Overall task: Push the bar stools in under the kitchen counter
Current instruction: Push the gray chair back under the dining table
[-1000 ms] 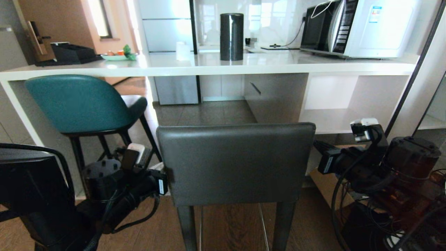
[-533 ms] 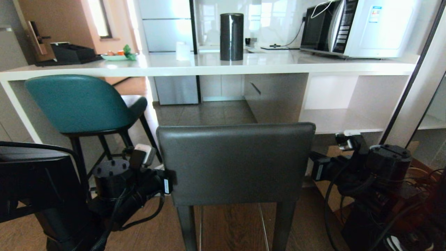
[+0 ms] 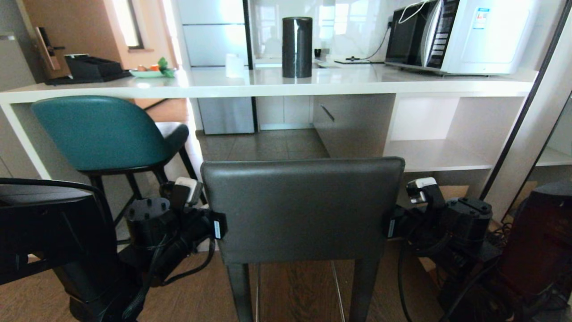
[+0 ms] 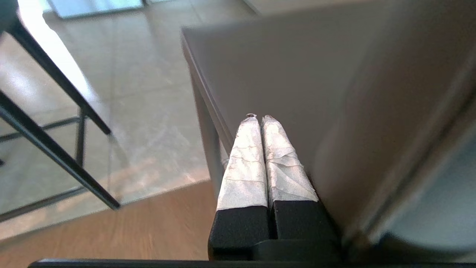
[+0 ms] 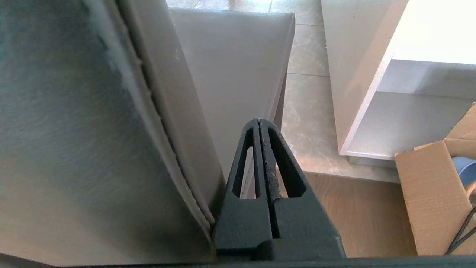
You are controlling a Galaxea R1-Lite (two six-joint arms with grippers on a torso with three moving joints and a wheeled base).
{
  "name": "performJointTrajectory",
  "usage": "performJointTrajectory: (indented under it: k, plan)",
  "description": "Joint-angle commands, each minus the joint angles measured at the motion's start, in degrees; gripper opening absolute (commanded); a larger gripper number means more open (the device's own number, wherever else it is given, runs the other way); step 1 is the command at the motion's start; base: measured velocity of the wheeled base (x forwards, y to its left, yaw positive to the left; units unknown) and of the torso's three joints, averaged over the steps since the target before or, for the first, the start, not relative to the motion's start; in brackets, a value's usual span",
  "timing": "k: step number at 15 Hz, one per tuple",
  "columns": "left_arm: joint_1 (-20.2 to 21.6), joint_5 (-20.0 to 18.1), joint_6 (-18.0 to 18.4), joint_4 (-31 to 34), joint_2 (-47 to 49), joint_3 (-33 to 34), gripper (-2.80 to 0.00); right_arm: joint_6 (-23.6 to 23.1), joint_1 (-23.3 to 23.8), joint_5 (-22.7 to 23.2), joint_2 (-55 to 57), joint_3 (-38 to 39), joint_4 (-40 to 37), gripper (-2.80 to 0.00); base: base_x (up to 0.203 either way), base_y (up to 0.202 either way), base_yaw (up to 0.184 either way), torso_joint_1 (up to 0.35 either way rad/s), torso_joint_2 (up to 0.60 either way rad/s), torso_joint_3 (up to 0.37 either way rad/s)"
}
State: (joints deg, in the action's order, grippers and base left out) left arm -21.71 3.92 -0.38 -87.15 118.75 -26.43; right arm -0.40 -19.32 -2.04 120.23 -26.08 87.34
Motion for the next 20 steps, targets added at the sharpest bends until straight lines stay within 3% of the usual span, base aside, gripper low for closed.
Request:
performJointTrajectory:
  k: [1, 4, 9, 20]
  plan:
    - [-1.0, 2.9, 0.0, -0.5, 0.6, -0.9, -2.80, 0.0, -0.3, 0.1, 0.1, -0.2, 0.3, -2.80, 0.000, 0.000, 0.000, 0.000, 0.00, 0.000]
    - [-1.1, 3.2, 2.5, -0.5, 1.0, -1.1, -2.80, -0.1, -0.6, 0.1, 0.0, -1.1, 0.3, -2.80, 0.000, 0.000, 0.000, 0.000, 0.00, 0.000]
    - [-1.1, 3.2, 2.8, -0.5, 1.0, -0.9, -2.80, -0.4, -1.1, 0.1, -0.1, -1.3, 0.3, -2.80, 0.000, 0.000, 0.000, 0.000, 0.00, 0.000]
    - [-1.1, 3.2, 2.9, -0.5, 0.9, -0.8, -2.80, -0.5, -1.1, 0.3, 0.6, -2.3, 0.3, -2.80, 0.182, 0.000, 0.003, 0.000, 0.00, 0.005]
